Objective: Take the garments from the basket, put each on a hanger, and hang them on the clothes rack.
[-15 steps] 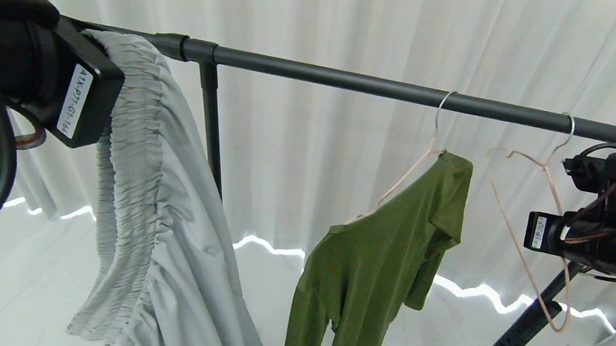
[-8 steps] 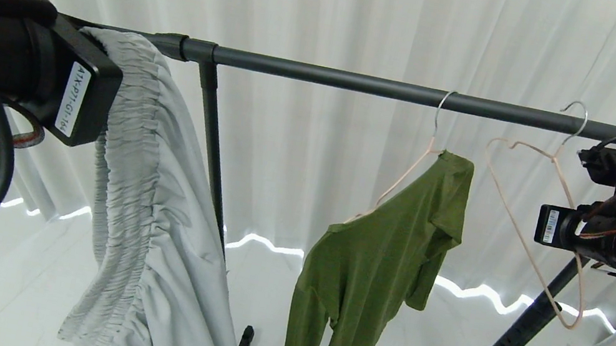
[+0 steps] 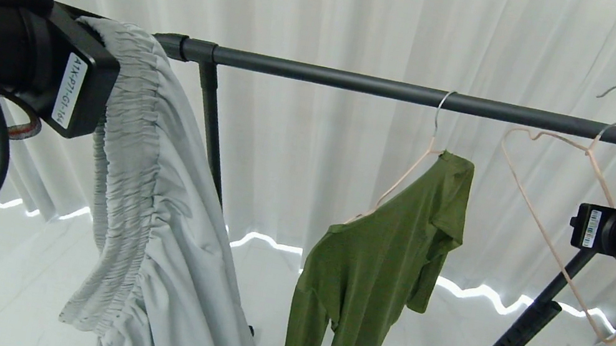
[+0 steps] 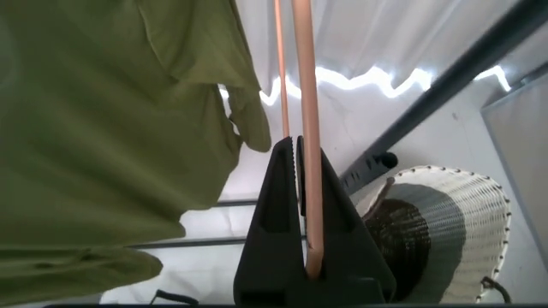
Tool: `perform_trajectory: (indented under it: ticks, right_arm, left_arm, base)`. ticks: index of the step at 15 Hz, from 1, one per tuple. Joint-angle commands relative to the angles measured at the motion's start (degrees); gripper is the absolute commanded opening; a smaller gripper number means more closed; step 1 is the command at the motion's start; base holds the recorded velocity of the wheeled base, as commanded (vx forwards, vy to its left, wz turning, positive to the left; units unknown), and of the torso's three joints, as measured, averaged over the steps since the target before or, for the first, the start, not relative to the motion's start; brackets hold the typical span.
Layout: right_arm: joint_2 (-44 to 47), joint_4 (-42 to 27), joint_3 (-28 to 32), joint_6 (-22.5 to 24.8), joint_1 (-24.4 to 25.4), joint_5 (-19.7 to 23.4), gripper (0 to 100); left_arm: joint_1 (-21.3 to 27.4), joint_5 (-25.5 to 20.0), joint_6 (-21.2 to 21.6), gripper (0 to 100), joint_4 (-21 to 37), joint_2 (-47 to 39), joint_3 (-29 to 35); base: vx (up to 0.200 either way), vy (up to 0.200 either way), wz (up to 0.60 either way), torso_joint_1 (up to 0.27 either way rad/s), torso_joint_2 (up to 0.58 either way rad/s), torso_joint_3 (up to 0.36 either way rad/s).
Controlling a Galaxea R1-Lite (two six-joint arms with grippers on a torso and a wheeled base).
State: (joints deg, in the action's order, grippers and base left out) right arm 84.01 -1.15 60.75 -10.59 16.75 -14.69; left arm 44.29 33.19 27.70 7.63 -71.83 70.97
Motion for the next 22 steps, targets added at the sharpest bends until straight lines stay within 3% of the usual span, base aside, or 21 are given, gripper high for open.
perform_trajectory:
  ticks: [1,10,13,17,19,22]
  right_arm:
    - [-4.3,-1.0,-1.3,0.0,0.5,0.0,0]
    - [-10.6,-1.6,-7.5,-0.1,4.7,0.2,0]
    - [-12.3,-1.7,-8.2,-0.6,9.5,0.4,0]
    - [-14.2,-2.5,-8.2,-2.6,22.1,1.2,0]
    - [-16.2,-4.2,-8.2,-3.3,28.0,5.7,0]
    - [-19.6,-8.2,-7.3,-1.4,30.9,16.5,0]
  left_arm:
    - [0.0,0.0,0.6,0,-0.9,-0.1,-0.3]
    - [0.0,0.0,0.7,0,-1.0,0.0,-1.5]
    - [-0.1,0.1,0.6,0,-1.2,0.7,-4.7]
    - [-0.6,0.5,-0.7,0,-1.2,0.3,-7.3]
    - [-3.4,0.9,-1.6,0,-1.2,-1.4,-6.4]
    - [-9.5,1.1,-2.6,0,-1.2,-4.5,-2.9]
  base:
    - [-0.2,0.0,0.0,0.012,0.01,0.002]
    - [-0.178,0.0,0.0,-0.002,0.0,0.004]
    - [0.0,0.0,0.0,0.0,0.0,0.0]
    - [0.0,0.0,0.0,0.0,0.0,0.0]
    - [0.0,0.0,0.0,0.0,0.0,0.0]
    - [0.0,0.0,0.0,0.0,0.0,0.0]
